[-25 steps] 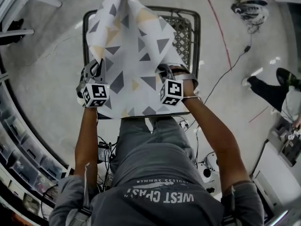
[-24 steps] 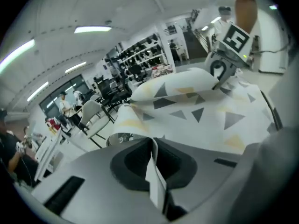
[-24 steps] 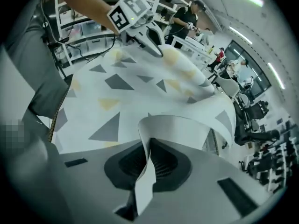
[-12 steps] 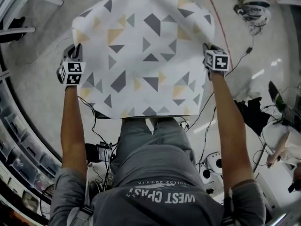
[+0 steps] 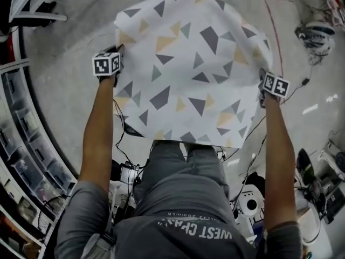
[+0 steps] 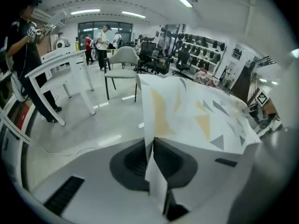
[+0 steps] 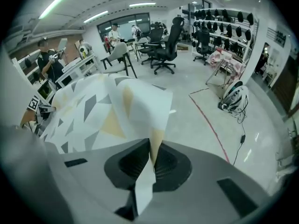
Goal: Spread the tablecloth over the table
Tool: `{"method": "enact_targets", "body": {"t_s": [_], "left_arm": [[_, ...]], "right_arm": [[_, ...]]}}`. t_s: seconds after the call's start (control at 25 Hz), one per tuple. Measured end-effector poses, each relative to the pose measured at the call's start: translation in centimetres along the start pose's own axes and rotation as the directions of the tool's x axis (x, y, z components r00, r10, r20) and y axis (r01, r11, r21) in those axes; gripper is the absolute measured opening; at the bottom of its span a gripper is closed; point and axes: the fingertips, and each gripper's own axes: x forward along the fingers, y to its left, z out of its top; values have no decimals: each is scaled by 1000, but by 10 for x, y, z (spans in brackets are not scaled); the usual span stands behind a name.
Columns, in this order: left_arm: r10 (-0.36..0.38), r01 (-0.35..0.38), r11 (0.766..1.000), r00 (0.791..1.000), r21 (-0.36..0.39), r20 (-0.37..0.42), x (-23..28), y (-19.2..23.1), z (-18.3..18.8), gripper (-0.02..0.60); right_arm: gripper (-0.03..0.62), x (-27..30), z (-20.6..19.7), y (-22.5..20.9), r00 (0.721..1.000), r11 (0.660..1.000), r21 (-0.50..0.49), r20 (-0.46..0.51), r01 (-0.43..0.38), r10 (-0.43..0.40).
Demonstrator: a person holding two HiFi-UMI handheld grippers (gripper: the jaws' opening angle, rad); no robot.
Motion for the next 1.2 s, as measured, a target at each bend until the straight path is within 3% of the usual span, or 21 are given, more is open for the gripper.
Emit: {"method": "enact_targets", "body": {"t_s": [0.28, 0.52, 0.56, 0.6, 0.64, 0.68, 0.72, 0.76, 0.8, 0.84, 0.88, 0.96, 1.12, 1.16, 1.2], "left_arm": [[-160, 150, 985, 978, -81, -134, 7, 2, -15, 14], [-195, 176, 976, 966, -125, -171, 5, -2, -26, 3], [-180, 165, 982, 968, -96, -177, 3, -6, -30, 3], [-137, 137, 990, 972, -15, -192, 0, -9, -32, 2], [-63, 93, 987, 976, 134, -210, -4, -15, -31, 2], [31, 42, 942, 977, 333, -211, -11, -25, -27, 2], [120, -4, 846, 976, 533, -182, -20, -39, -21, 2], [178, -44, 719, 976, 693, -123, -30, -57, -16, 2], [195, -79, 597, 980, 798, -49, -40, -79, -12, 2], [175, -105, 504, 984, 857, 18, -49, -102, -13, 3], [134, -117, 443, 989, 889, 63, -56, -125, -18, 5], [48, -88, 374, 996, 923, 75, -60, -166, -38, 12], [-84, 40, 236, 996, 971, -21, -51, -228, -79, 19], [-106, 64, 216, 993, 974, -42, -48, -236, -84, 18], [-120, 79, 219, 991, 972, -53, -46, -239, -85, 18]], "right_arm": [[28, 21, -10, -10, 988, 998, 47, -145, -50, 56], [21, 29, -11, -9, 974, 997, 52, -213, -64, 74], [21, 32, -13, -10, 974, 996, 53, -214, -68, 78], [21, 35, -15, -10, 974, 996, 52, -213, -69, 79], [21, 37, -16, -11, 975, 997, 51, -209, -66, 75], [21, 39, -16, -11, 977, 997, 51, -204, -59, 68], [21, 39, -16, -12, 978, 997, 55, -200, -50, 60], [21, 39, -17, -13, 979, 997, 64, -199, -41, 53], [21, 39, -19, -13, 979, 997, 75, -198, -34, 48], [21, 39, -20, -14, 979, 996, 86, -198, -30, 47], [21, 40, -20, -14, 979, 995, 92, -199, -28, 46], [23, 40, -21, -15, 979, 996, 92, -202, -22, 40], [23, 40, -22, -15, 981, 996, 88, -195, 0, 17], [23, 40, -22, -16, 981, 996, 88, -193, 5, 12], [23, 40, -22, -16, 981, 996, 89, -191, 9, 9]]}}
